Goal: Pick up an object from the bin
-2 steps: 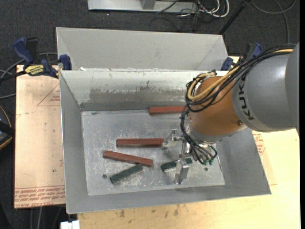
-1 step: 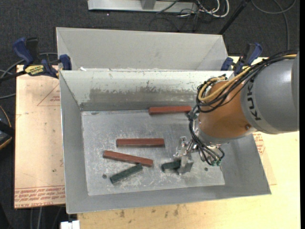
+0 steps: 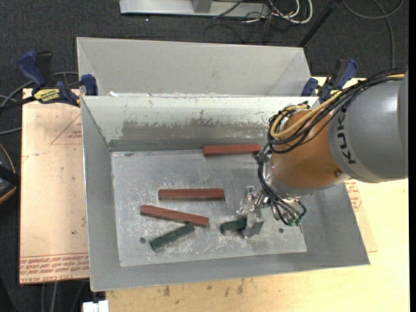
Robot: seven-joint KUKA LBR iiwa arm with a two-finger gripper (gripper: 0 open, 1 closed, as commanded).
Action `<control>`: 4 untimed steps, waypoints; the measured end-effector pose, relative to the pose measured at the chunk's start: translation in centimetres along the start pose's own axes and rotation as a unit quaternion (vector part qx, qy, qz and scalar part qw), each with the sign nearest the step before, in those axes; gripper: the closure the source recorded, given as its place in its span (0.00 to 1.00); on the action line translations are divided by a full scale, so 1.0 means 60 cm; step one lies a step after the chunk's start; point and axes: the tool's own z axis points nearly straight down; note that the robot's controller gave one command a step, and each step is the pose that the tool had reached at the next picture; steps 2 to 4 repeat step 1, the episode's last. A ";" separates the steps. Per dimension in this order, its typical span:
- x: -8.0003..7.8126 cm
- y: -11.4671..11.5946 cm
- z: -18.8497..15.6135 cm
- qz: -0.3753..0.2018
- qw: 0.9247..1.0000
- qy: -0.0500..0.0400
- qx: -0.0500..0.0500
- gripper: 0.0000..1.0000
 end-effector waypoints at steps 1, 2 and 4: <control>-0.014 0.023 -0.271 0.033 0.999 0.004 0.000 1.00; -0.014 0.023 -0.271 0.033 0.999 0.004 0.000 1.00; -0.014 0.023 -0.271 0.033 0.999 0.004 0.000 1.00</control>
Offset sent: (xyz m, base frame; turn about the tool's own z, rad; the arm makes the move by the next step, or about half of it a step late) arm 0.0000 0.0000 0.0000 0.0000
